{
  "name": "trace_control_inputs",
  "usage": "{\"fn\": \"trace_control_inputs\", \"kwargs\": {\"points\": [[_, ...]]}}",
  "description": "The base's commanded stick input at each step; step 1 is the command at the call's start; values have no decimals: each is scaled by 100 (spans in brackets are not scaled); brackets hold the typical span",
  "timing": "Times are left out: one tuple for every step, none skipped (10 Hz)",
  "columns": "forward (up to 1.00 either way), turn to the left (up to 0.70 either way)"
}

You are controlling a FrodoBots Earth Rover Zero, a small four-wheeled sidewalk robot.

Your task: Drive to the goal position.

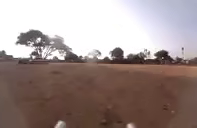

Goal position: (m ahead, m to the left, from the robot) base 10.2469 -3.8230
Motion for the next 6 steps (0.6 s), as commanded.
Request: {"fn": "trace_control_inputs", "kwargs": {"points": [[70, -13], [70, -19], [70, -25], [70, -32], [70, -13], [70, 0]]}}
